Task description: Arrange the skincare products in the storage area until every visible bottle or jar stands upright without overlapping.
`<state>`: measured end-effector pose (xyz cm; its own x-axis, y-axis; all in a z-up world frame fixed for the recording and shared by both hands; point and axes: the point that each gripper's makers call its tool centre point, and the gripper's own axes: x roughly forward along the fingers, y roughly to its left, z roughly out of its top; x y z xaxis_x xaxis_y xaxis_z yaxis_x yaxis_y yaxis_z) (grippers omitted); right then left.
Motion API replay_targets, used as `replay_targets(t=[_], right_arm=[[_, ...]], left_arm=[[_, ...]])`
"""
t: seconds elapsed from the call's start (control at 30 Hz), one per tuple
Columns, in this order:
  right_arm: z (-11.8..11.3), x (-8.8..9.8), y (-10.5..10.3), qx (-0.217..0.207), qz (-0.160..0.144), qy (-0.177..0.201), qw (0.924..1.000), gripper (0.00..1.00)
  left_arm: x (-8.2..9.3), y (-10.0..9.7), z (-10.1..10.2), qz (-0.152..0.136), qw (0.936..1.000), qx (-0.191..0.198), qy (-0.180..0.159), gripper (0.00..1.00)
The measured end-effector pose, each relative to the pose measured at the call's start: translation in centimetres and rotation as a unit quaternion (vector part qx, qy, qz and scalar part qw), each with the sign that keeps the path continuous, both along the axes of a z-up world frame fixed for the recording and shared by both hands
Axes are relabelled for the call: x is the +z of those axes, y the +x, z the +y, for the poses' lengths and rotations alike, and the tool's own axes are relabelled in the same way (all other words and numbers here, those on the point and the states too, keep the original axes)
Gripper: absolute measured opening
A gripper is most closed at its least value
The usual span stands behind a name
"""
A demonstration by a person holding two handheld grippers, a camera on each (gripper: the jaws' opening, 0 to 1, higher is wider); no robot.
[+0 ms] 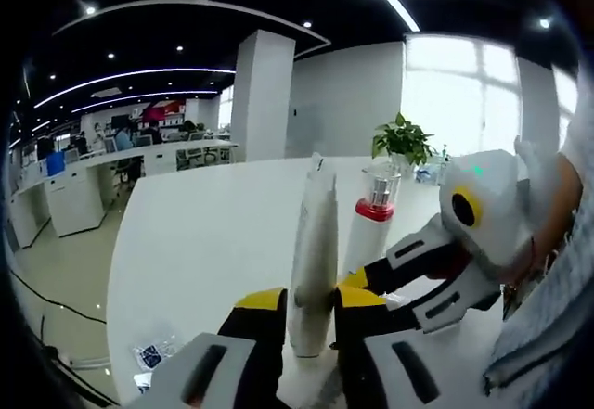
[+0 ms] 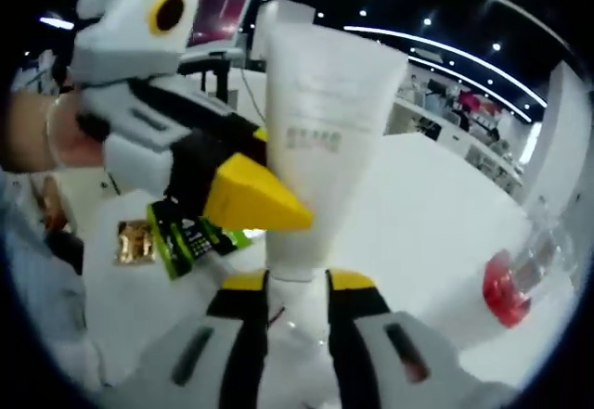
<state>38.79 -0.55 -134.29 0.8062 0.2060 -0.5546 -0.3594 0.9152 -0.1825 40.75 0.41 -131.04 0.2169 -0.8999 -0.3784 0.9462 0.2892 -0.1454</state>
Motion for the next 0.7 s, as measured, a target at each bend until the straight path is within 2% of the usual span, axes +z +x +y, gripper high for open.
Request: replay_targets(t=[0.13, 0.23, 0.33, 0.5, 0.6, 0.67, 0.7], right_arm=[[-0.6, 0.2, -1.3, -0.006, -0.004, -0.008, 0.9999, 0.22], [-1.0, 0.1, -1.8, -0.013, -0.004, -0.008, 0.9999, 0.22], [-1.5, 0.1, -2.5, -0.023, -0.004, -0.009, 0.9997, 0.21], [-2.6, 0.4, -3.8, -0.046, -0.009, -0.007, 0.9989, 0.21], [-4.0, 0.5, -4.4, -0.079, -0.011, -0.003, 0.9968, 0.2], [-5.0, 0.6, -4.7, -0.104, -0.01, 0.003, 0.9946, 0.19], [-6.1, 0.7, -5.1, -0.129, -0.009, 0.012, 0.9916, 0.19]], left_arm=[[-1.6, -0.1, -0.1, -0.005, 0.9999, -0.005, 0.016, 0.22], [-2.6, -0.2, -0.1, 0.001, 0.9998, -0.008, 0.018, 0.22], [-4.1, -0.3, -0.3, 0.006, 0.9992, -0.018, 0.035, 0.22], [-4.3, -0.2, -0.6, -0.01, 0.9984, -0.047, 0.031, 0.22], [-4.3, -0.2, -0.8, -0.01, 0.9971, -0.07, 0.028, 0.21], [-4.3, -0.2, -0.9, -0.013, 0.9952, -0.092, 0.031, 0.21], [-4.3, -0.2, -1.1, -0.021, 0.9927, -0.114, 0.034, 0.21]])
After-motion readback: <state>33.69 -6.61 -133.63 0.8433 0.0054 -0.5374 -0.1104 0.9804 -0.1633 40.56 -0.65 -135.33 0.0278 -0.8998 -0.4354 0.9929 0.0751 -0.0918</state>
